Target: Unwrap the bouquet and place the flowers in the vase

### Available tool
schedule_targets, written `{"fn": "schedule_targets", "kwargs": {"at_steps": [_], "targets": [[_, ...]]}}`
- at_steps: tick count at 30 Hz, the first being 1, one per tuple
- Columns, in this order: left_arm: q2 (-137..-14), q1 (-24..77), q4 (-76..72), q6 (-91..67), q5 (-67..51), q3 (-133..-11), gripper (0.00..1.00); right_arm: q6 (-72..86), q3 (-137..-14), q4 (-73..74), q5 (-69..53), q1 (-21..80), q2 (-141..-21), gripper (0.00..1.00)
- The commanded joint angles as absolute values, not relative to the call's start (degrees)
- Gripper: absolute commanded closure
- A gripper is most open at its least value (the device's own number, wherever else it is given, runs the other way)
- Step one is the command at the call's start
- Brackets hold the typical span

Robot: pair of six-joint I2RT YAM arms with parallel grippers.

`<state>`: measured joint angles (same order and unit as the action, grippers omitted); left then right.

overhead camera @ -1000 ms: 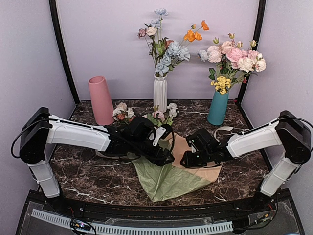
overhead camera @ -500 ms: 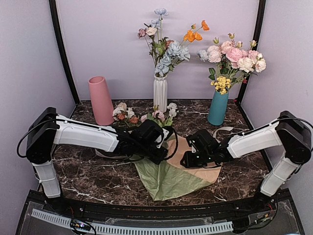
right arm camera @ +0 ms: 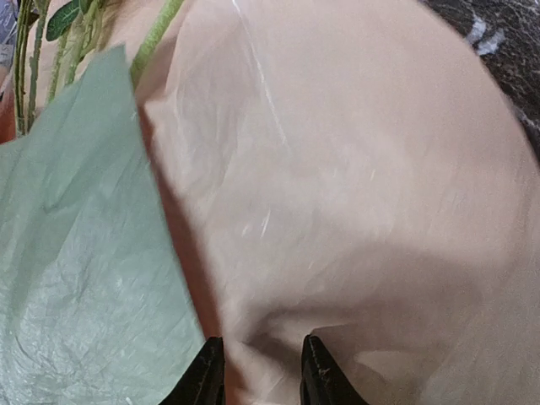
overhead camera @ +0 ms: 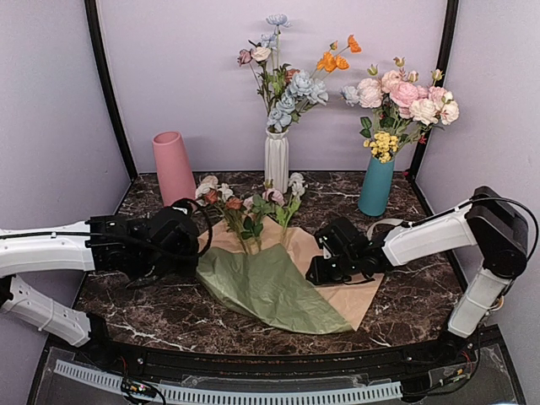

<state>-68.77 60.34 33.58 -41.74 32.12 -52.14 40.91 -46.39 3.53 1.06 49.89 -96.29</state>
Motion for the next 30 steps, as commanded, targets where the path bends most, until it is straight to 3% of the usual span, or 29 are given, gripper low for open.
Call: {"fn": "schedule_targets", "kwargs": {"at_steps": [1,3,6,11,19,26,30], "targets": [[-60.2,60.6,49.7,-55.1,28.9,-47.9,0.91,38.2,-50.3,5.6,1.1,50.1,-97.4,0.69],[-56.2,61.1,51.8,-56.3,25.1,-47.3,0.77,37.5,-51.7,6.2,1.0,50.2,-97.3,0.69],[-49.7,62.1,48.7,-51.2,15.4,-47.0,0.48,35.4,-53.3,5.8,-0.1,50.2,-96.6,0.69],[-40.9,62.8,45.4,-44.3,9.4,-50.6,0.17,32.3,-55.7,3.4,-2.9,50.2,-96.1,0.66],[-40.9,62.8,34.9,-29.0,5.6,-58.3,0.15,29.5,-61.6,1.1,-8.7,50.2,-101.0,0.58],[-55.8,62.6,34.5,-25.7,21.6,-67.1,0.15,28.7,-68.0,0.1,-16.1,50.1,-107.5,0.54],[-63.3,59.3,35.3,-28.4,20.5,-67.4,0.11,29.3,-67.6,-1.9,-20.5,50.2,-108.9,0.52]]}}
